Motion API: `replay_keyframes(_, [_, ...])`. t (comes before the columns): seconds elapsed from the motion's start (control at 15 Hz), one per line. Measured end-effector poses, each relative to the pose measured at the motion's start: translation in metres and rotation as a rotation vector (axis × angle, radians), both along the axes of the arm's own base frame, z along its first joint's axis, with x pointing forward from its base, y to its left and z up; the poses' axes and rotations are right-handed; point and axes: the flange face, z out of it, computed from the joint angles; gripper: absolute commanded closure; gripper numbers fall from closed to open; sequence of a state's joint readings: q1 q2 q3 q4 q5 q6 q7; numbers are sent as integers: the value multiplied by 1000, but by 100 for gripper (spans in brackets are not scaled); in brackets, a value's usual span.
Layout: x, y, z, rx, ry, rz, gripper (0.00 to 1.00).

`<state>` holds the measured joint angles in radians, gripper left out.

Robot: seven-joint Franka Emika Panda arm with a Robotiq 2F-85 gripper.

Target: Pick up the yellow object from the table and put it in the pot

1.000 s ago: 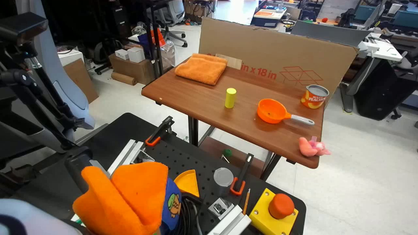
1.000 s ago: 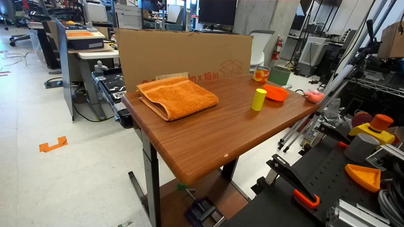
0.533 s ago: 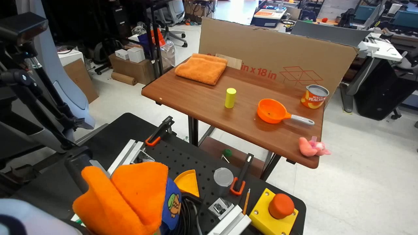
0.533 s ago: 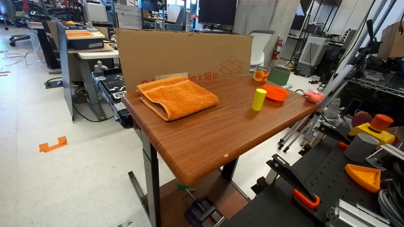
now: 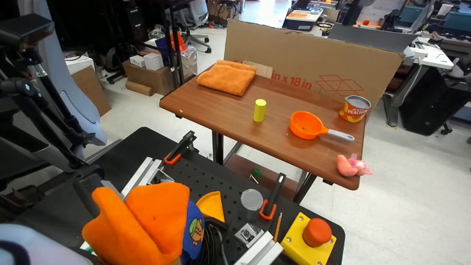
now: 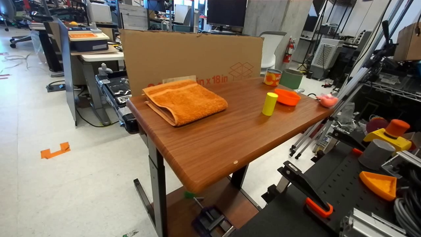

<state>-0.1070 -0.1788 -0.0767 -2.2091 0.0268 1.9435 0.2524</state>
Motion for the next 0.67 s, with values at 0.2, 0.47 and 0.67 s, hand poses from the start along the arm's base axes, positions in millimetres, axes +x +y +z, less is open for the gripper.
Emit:
replay_keyframes(0.2, [28, 21, -66, -39, -66, -69, 0])
replay_keyframes(0.47, [34, 49, -141, -33, -77, -78, 0])
replay_keyframes(0.67, [28, 70, -172, 15, -36, -85, 0])
